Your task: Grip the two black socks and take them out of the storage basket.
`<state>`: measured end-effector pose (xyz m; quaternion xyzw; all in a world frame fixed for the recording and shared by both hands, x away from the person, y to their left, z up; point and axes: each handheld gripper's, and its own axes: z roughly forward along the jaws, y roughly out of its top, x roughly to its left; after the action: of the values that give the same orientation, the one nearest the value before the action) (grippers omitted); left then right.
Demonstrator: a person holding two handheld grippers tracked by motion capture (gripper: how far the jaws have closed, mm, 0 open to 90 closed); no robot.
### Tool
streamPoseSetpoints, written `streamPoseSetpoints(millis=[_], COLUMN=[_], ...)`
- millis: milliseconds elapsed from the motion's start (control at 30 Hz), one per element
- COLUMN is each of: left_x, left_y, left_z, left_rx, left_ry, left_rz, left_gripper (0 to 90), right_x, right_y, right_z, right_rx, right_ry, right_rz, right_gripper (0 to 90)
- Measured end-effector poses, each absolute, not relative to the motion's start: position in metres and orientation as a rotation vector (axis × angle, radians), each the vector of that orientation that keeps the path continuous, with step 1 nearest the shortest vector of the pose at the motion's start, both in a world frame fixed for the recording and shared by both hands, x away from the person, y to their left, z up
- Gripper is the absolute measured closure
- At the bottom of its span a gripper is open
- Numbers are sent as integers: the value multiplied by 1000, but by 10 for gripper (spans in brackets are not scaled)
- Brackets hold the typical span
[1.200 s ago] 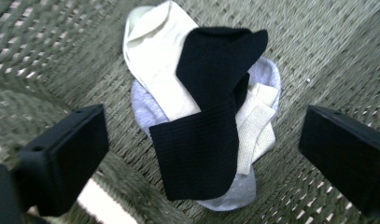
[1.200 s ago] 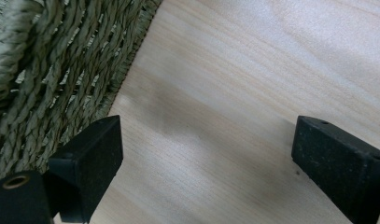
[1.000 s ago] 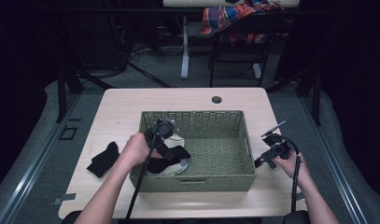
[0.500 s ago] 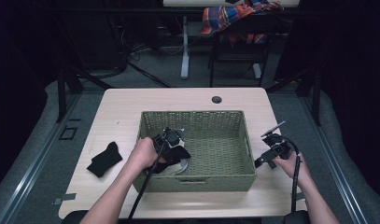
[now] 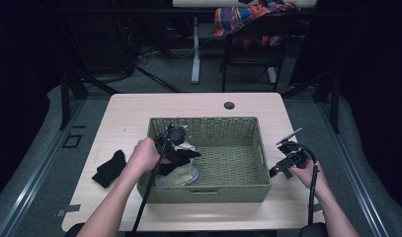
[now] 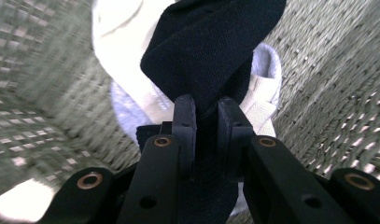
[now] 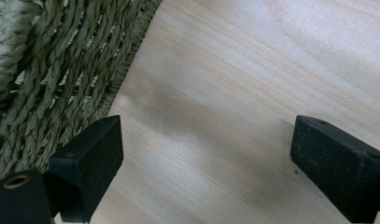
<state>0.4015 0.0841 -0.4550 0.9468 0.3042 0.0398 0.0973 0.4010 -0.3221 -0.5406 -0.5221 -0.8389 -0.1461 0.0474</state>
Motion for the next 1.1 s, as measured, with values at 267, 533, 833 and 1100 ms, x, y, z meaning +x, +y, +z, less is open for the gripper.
streamPoseSetpoints(millis=[267,533,833,1100], left_x=[404,412,418,410], left_y=[83,82,99,146], left_z=[-420,-391,-359,-335], left_rx=[2787,2781,2739,2661], left_ry=[875,865,919,1036], left_rz=[200,273,360,433], left_gripper=[797,796,794,793], right_x=[401,400,401,401], right_y=[-322,-321,-323,-322], right_z=[-540,-542,-540,-540], right_rx=[-1583,-1621,-1590,-1591], right_ry=[-2558,-2540,-2557,-2558], right_rz=[-444,-487,-448,-448], right_gripper=[95,95,96,96])
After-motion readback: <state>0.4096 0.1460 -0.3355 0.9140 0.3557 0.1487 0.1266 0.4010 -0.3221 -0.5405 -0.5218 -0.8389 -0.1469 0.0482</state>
